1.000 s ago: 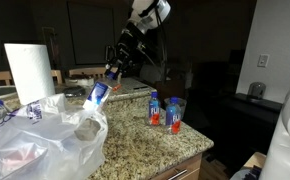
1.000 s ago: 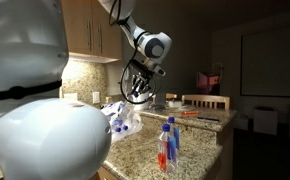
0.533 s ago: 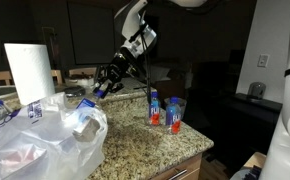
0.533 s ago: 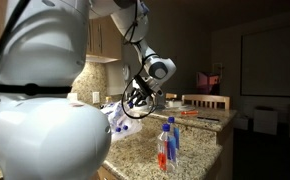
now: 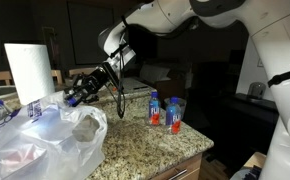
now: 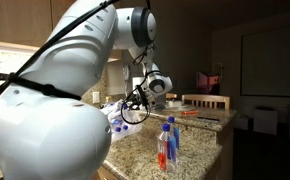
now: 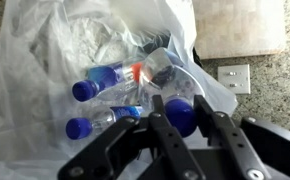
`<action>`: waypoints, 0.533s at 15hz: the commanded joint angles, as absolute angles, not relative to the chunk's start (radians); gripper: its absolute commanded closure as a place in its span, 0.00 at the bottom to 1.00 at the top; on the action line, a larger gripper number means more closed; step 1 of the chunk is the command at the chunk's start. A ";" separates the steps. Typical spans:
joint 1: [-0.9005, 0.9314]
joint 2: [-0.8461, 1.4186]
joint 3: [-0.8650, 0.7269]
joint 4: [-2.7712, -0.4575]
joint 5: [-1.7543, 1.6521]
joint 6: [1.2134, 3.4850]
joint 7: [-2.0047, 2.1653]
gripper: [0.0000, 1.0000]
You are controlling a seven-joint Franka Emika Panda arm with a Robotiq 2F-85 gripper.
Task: Pick up the bottles from the counter and put them in the plastic
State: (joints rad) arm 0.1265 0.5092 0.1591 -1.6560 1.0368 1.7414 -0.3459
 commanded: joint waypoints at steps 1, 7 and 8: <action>0.150 0.634 0.180 -1.544 1.040 1.724 -0.318 0.91; 0.181 0.588 0.148 -1.578 0.902 1.753 -0.300 0.14; 0.175 0.564 0.143 -1.596 0.874 1.750 -0.301 0.08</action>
State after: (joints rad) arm 0.1883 0.6632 0.1652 -1.5285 0.9454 1.7432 -0.3334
